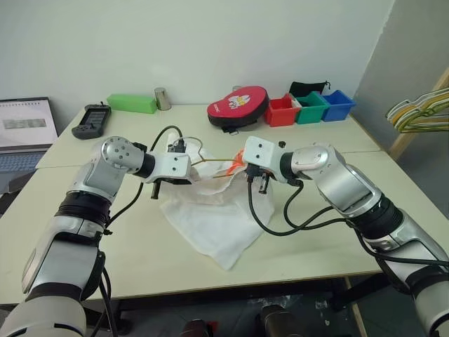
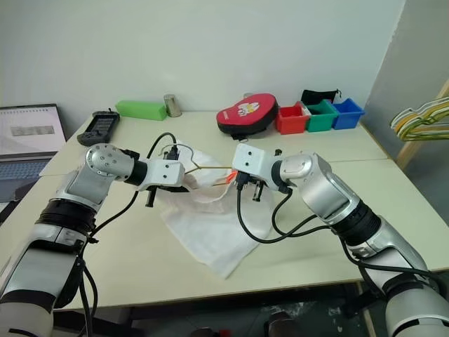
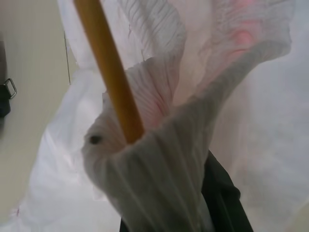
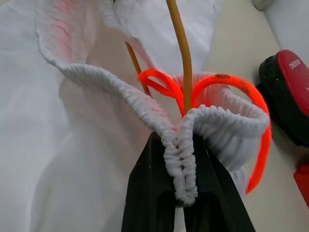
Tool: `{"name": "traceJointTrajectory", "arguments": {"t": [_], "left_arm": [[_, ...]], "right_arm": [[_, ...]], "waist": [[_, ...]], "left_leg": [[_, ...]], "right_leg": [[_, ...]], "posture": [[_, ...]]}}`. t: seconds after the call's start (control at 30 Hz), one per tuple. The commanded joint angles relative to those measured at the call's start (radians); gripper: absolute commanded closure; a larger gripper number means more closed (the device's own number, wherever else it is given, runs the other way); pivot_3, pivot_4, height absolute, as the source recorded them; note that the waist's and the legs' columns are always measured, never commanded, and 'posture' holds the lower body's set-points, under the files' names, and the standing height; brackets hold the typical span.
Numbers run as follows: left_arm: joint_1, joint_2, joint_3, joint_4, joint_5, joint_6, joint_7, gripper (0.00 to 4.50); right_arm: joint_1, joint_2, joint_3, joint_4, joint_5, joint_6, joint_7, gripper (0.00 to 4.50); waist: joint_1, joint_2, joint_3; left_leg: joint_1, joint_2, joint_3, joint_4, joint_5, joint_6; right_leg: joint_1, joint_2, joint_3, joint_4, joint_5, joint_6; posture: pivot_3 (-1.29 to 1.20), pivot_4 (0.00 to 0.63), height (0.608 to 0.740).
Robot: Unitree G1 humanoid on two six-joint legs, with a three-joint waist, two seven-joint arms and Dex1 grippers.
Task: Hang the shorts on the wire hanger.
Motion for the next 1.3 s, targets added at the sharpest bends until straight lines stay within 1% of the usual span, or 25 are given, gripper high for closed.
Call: {"name": "traceJointTrajectory", "arguments": {"t": [0.03, 0.23, 0.33, 0.47, 0.53, 0.73, 0.87, 0.97, 1.17, 1.3], "left_arm": [[-0.036, -0.005, -0.013, 0.001, 0.008, -0.046, 0.014, 4.5], [-0.046, 0.028, -0.046, 0.063, 0.065, -0.128, 0.035, 4.5], [-0.053, 0.056, -0.047, 0.095, 0.074, -0.156, 0.031, 4.5], [-0.058, 0.105, -0.047, 0.126, 0.087, -0.196, 0.025, 4.5], [-0.057, 0.092, -0.052, 0.118, 0.082, -0.194, 0.028, 4.5], [-0.073, 0.025, -0.061, 0.093, 0.08, -0.175, 0.054, 4.5], [-0.079, 0.011, -0.061, 0.092, 0.084, -0.169, 0.057, 4.5], [-0.107, -0.038, -0.072, 0.102, 0.092, -0.165, 0.077, 4.5], [-0.145, -0.054, -0.079, 0.157, 0.121, -0.179, 0.115, 4.5], [-0.16, -0.07, -0.08, 0.184, 0.124, -0.184, 0.132, 4.5]], "right_arm": [[-0.04, 0.0, -0.026, -0.032, -0.024, -0.031, 0.035, 4.49], [-0.041, -0.011, -0.039, -0.034, -0.048, -0.04, 0.074, 4.49], [-0.026, -0.042, -0.049, -0.029, -0.055, -0.047, 0.098, 4.49], [-0.004, -0.109, -0.07, -0.033, -0.053, -0.061, 0.136, 4.49], [-0.009, -0.109, -0.072, -0.038, -0.047, -0.057, 0.142, 4.49], [-0.034, -0.061, -0.07, -0.065, -0.035, -0.023, 0.149, 4.49], [-0.038, -0.048, -0.069, -0.078, -0.037, -0.01, 0.155, 4.49], [-0.054, -0.007, -0.049, -0.085, -0.038, 0.0, 0.149, 4.49], [-0.032, -0.022, -0.033, -0.144, -0.034, 0.02, 0.193, 4.49], [-0.025, -0.024, -0.034, -0.156, -0.037, 0.031, 0.195, 4.49]], "waist": [[0.0, 0.0, 0.0], [0.0, 0.0, 0.0], [0.0, 0.0, 0.0], [0.001, 0.0, 0.0], [0.001, 0.0, 0.0], [0.001, 0.0, 0.0], [0.0, 0.0, 0.0], [0.0, 0.0, 0.0], [0.0, 0.0, 0.0], [0.0, 0.0, 0.0]], "left_leg": [[0.0, 0.0, 0.0, 0.0, 0.0, 0.0], [0.0, 0.0, 0.0, 0.0, 0.0, 0.0], [0.0, 0.0, 0.0, 0.0, 0.0, 0.0], [0.0, 0.0, 0.0, 0.0, 0.0, 0.0], [0.0, 0.0, 0.0, -0.001, 0.0, 0.0], [0.0, 0.0, 0.0, 0.0, 0.0, 0.0], [-0.001, 0.0, 0.0, 0.0, 0.0, 0.0], [0.0, 0.0, 0.0, 0.0, 0.0, 0.0], [-0.001, 0.0, 0.0, 0.0, 0.0, 0.0], [-0.001, 0.0, -0.001, 0.0, 0.0, 0.0]], "right_leg": [[0.0, 0.0, 0.0, 0.0, 0.0, 0.0], [0.0, 0.0, 0.0, 0.0, 0.0, 0.0], [0.0, 0.0, 0.0, 0.0, 0.0, 0.0], [0.0, 0.0, 0.0, -0.001, 0.0, 0.0], [0.0, 0.0, 0.0, -0.002, 0.0, 0.0], [0.001, 0.0, 0.0, -0.002, 0.0, 0.001], [0.001, 0.0, -0.001, -0.002, 0.0, 0.0], [0.001, 0.0, -0.001, -0.002, 0.0, -0.001], [0.001, 0.0, -0.001, -0.002, 0.0, 0.0], [0.001, 0.0, -0.001, -0.003, 0.0, 0.0]], "posture": [[-0.07, 0.015, 0.74], [-0.07, 0.016, 0.74], [-0.07, 0.017, 0.74], [-0.06, 0.017, 0.74], [-0.06, 0.014, 0.74], [-0.06, 0.011, 0.74], [-0.07, 0.011, 0.74], [-0.07, 0.01, 0.74], [-0.07, 0.01, 0.74], [-0.08, 0.005, 0.74]]}}
